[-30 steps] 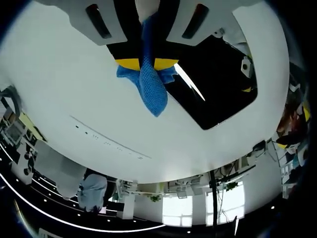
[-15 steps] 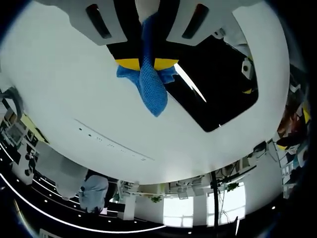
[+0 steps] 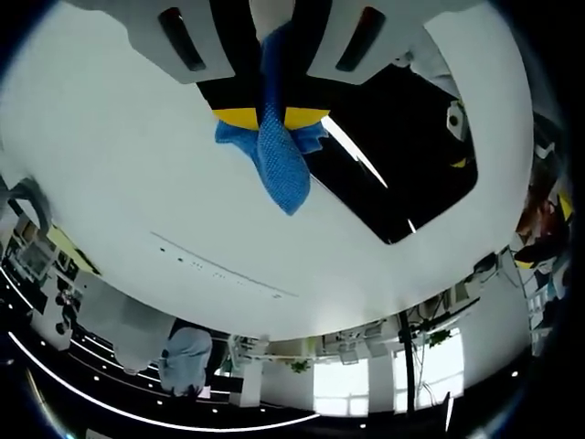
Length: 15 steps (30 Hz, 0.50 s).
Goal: Wipe the mirror surface with the cleaning cloth until all visible marks leave the cleaned area.
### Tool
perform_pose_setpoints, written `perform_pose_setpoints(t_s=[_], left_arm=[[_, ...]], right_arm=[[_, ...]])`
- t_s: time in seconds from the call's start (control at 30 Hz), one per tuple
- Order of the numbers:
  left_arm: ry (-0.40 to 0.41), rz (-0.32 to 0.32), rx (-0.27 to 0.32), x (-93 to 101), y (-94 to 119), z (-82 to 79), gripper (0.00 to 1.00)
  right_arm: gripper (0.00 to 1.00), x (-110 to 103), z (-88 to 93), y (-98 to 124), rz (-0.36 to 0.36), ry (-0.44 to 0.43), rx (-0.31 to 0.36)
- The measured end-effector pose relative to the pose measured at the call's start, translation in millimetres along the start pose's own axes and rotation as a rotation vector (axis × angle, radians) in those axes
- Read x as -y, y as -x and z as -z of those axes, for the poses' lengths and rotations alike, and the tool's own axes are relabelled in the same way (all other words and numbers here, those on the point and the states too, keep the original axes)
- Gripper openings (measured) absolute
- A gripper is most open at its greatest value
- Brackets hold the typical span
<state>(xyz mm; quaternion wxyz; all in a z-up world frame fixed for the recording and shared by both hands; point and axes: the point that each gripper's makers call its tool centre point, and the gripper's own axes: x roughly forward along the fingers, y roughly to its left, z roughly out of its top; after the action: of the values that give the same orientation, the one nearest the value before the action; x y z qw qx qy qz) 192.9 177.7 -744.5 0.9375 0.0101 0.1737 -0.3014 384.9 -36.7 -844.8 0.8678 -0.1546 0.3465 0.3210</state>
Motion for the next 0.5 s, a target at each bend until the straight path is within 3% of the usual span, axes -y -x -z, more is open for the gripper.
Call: perform_pose_setpoints(t_s=[0.5], left_arm=[[-0.006, 0.006, 0.005, -0.1, -1.3, -2.2, 0.66]], right_arm=[[0.02, -2.2, 4.5, 4.5, 0.012, -0.005, -0.001]])
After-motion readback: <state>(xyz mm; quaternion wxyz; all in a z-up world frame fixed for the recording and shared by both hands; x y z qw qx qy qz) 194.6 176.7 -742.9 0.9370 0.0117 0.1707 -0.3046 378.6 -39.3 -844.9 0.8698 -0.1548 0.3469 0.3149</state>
